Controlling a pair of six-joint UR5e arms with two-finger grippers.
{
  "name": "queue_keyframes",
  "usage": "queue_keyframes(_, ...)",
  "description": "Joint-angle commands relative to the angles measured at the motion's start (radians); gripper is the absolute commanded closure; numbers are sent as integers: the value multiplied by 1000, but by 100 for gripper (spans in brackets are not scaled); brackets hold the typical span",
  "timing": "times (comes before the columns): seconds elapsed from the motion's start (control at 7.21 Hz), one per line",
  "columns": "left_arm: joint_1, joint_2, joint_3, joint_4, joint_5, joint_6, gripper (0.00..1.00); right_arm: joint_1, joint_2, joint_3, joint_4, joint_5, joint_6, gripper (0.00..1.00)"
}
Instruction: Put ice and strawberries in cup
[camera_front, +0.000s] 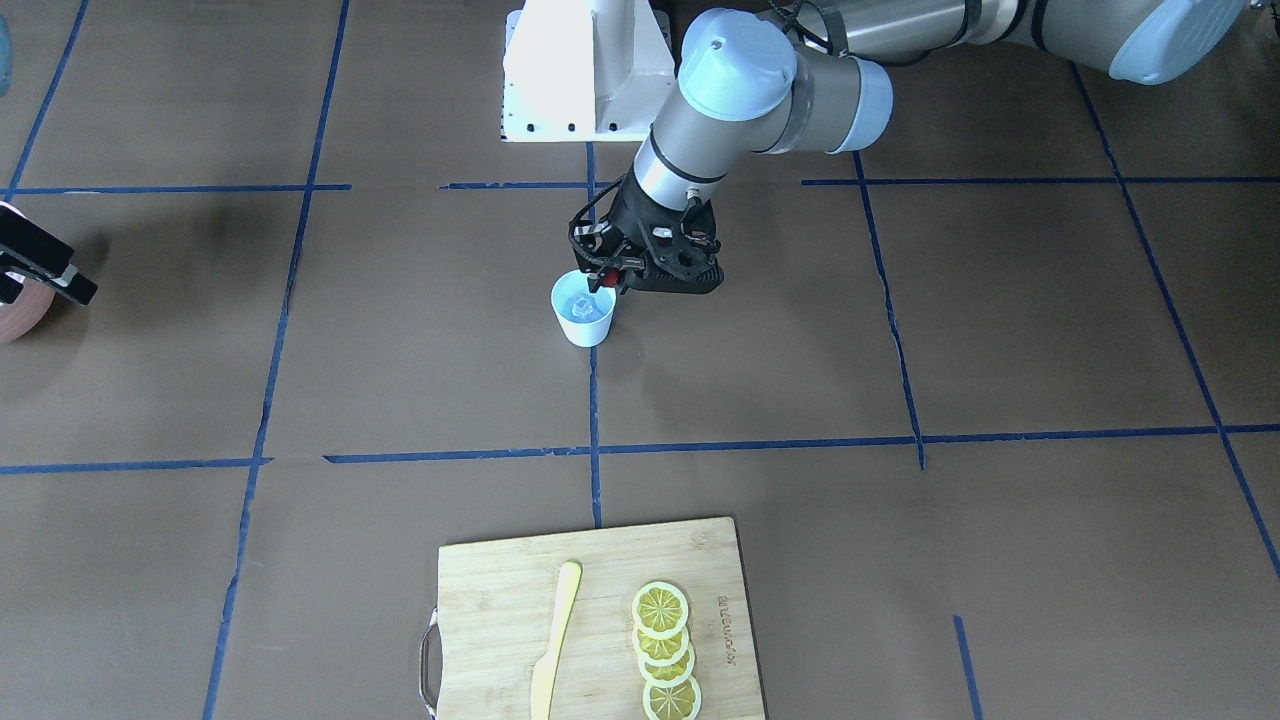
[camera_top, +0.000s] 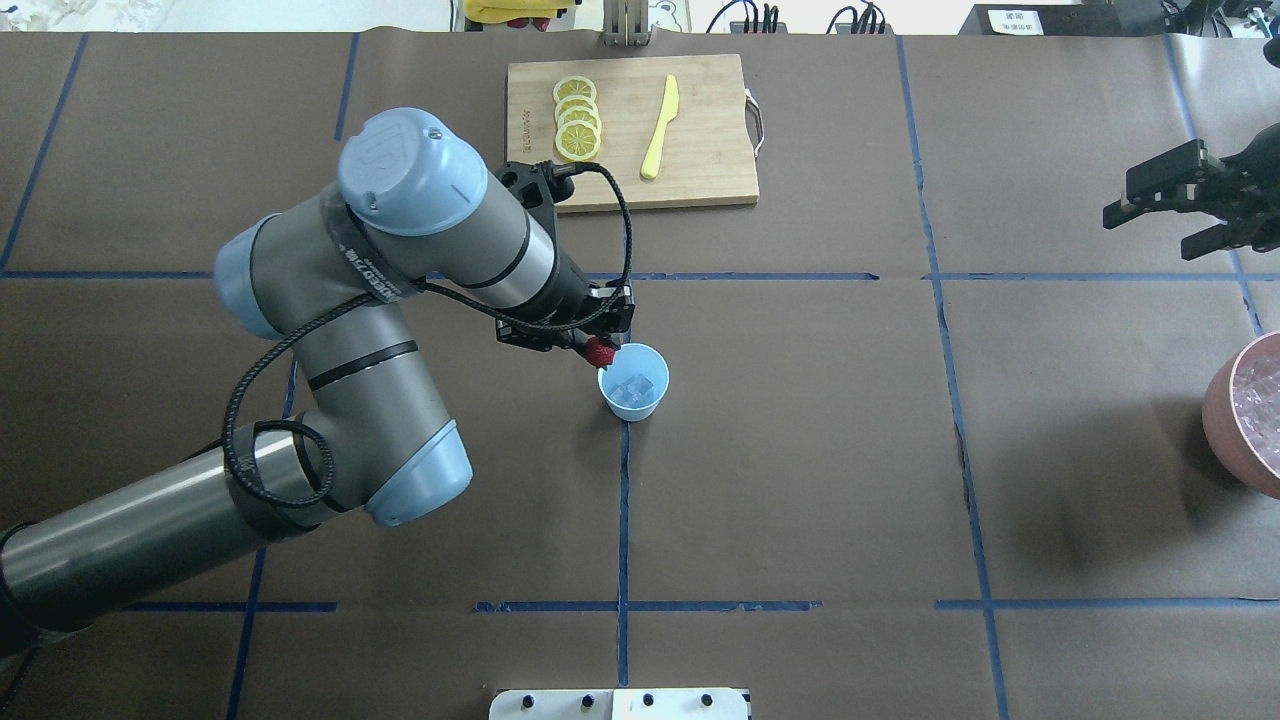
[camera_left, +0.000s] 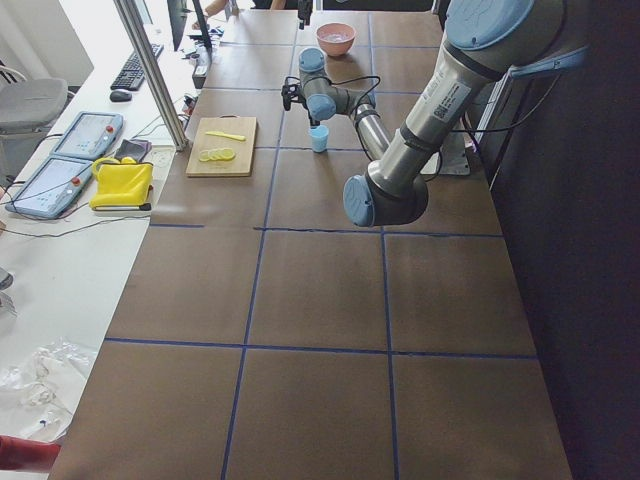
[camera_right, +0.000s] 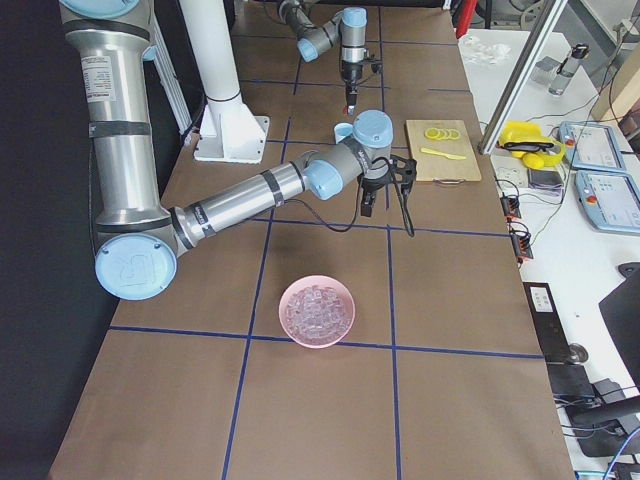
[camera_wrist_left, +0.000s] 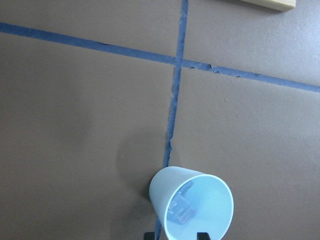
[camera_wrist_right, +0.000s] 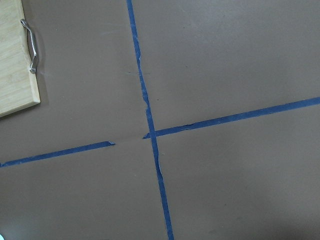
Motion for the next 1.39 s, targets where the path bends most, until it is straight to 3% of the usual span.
queue_keyframes(0.0, 42, -23, 51, -38, 74, -2, 94, 1, 2, -5, 0, -1, -4, 0)
queue_keyframes(0.14, 43, -21, 51, -40, 77, -2, 79, 1, 2, -5, 0, 0, -4, 0)
queue_keyframes(0.28, 48, -21, 50, -40, 77, -1, 50, 1, 2, -5, 0, 0, -4, 0)
queue_keyframes(0.42, 46, -21, 48, -40, 77, 1, 34, 1, 2, -3, 0, 0, -4, 0)
queue_keyframes(0.56, 46, -20, 45, -40, 79, 1, 28, 1, 2, -5, 0, 0, -4, 0)
queue_keyframes(0.83, 21, 0, 7, -31, 71, 4, 28, 22, -3, -6, -4, 0, -7, 0)
queue_keyframes(0.97, -50, 57, -34, -29, 16, 10, 28, 56, -5, -22, -10, 5, -76, 0)
queue_keyframes(1.25, -249, 295, -197, -26, -198, 222, 28, 161, -11, -122, -20, 11, -297, 0)
